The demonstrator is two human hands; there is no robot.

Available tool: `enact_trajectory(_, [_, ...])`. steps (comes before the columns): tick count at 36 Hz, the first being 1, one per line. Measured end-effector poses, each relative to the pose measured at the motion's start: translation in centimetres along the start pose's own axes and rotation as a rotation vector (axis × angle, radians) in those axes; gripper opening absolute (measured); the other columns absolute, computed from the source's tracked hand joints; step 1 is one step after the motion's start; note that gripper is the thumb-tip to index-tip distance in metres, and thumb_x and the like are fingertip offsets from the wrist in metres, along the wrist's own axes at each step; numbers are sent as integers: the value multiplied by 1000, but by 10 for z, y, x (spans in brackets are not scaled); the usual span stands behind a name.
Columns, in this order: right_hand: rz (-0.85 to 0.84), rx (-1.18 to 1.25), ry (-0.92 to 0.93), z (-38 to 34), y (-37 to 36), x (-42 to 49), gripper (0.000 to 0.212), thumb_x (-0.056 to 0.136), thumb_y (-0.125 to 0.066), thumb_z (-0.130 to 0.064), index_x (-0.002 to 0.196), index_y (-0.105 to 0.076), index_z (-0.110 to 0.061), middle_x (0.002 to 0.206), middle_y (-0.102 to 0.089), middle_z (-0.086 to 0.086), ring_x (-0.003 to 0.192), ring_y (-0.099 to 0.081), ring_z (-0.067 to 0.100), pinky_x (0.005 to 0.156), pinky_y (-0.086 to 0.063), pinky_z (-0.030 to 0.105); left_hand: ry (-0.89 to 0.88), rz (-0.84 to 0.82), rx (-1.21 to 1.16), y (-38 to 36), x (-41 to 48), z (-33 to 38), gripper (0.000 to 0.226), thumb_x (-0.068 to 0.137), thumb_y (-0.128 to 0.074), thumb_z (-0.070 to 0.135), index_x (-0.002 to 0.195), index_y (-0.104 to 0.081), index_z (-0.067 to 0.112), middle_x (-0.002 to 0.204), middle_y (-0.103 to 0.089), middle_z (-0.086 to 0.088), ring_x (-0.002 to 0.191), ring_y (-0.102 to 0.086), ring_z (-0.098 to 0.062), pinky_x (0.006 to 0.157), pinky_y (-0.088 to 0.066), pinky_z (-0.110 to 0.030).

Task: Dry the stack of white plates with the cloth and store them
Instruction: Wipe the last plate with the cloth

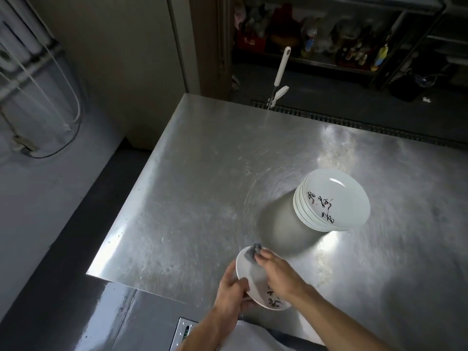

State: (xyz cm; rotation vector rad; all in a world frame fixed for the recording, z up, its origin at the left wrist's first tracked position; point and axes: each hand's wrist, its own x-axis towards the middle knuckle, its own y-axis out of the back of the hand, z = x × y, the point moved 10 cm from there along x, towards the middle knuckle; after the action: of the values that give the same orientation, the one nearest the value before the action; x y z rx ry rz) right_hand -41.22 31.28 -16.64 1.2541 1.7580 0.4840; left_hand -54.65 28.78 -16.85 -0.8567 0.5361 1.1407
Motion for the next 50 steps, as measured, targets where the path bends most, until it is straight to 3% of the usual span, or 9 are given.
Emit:
enact_trajectory(8, [-114, 14, -11, 7, 11, -36, 54, 85, -45, 0, 132, -63, -21, 135, -60, -8, 126, -55, 15, 104, -46, 31, 14, 105, -15, 13, 10, 10, 72, 95, -44, -3, 136, -44, 55, 124, -68, -15, 89, -76, -35, 66, -61, -43])
enact_trajectory(14, [-127, 103, 173, -44, 19, -57, 56, 90, -57, -45, 144, -48, -31, 141, -48, -25, 134, -36, -13, 111, -29, 11, -8, 102, -14, 9, 18, 19, 52, 97, -42, -2, 124, -64, 36, 108, -71, -25, 83, -74, -31, 69, -62, -46])
enact_trajectory(18, [-22, -31, 164, -44, 39, -47, 42, 90, -56, -18, 131, -60, -24, 117, -63, -5, 112, -57, 11, 97, -45, 25, -26, 111, 24, 8, 22, 23, 37, 98, -44, 1, 119, -62, 25, 95, -73, -22, 83, -74, -33, 70, -62, -43])
enact_trajectory(22, [22, 3, 173, -45, 69, -36, 31, 85, -59, -19, 114, -69, -23, 104, -71, -4, 98, -63, 14, 86, -47, 26, -91, 107, 222, 9, 24, 40, 14, 102, -54, 17, 98, -66, 23, 92, -70, -14, 78, -74, -27, 67, -62, -40])
enact_trajectory(26, [57, 179, 49, -22, 109, -29, 27, 80, -74, -20, 107, -74, -24, 84, -71, -5, 74, -63, 7, 67, -45, 18, -271, 20, 590, 8, 23, 61, 8, 99, -62, 44, 96, -70, 45, 116, -54, 0, 104, -60, -11, 97, -53, -32])
enact_trajectory(31, [83, 306, 4, -10, 134, -21, 25, 73, -83, -19, 93, -72, -28, 64, -56, -15, 59, -47, -1, 57, -36, 14, -579, -71, 895, -3, 23, 76, 22, 93, -74, 21, 112, -63, 21, 129, -59, 0, 123, -57, -12, 107, -43, -28])
enact_trajectory(35, [209, 302, 35, -8, 143, -17, 33, 79, -75, -8, 106, -71, -26, 89, -63, -17, 78, -56, -2, 70, -42, 13, -595, -18, 860, -6, 22, 87, 29, 94, -60, 52, 87, -54, 25, 73, -54, 20, 68, -49, 1, 64, -42, -22])
enact_trajectory(41, [606, 409, -63, 16, 144, -43, 40, 94, -56, -3, 120, -64, -33, 111, -64, -29, 105, -58, -8, 91, -36, 3, -495, -1, 697, -15, 15, 78, 34, 89, -62, 43, 84, -49, 12, 73, -50, 12, 69, -47, -5, 64, -44, -30])
enact_trajectory(50, [233, 213, -77, -2, 53, -27, 46, 102, -45, -9, 148, -46, -8, 154, -45, 8, 142, -42, 18, 117, -28, 22, -70, 29, 181, -8, 23, 5, 15, 103, -59, 23, 112, -61, 11, 97, -78, -7, 86, -75, -22, 66, -59, -36])
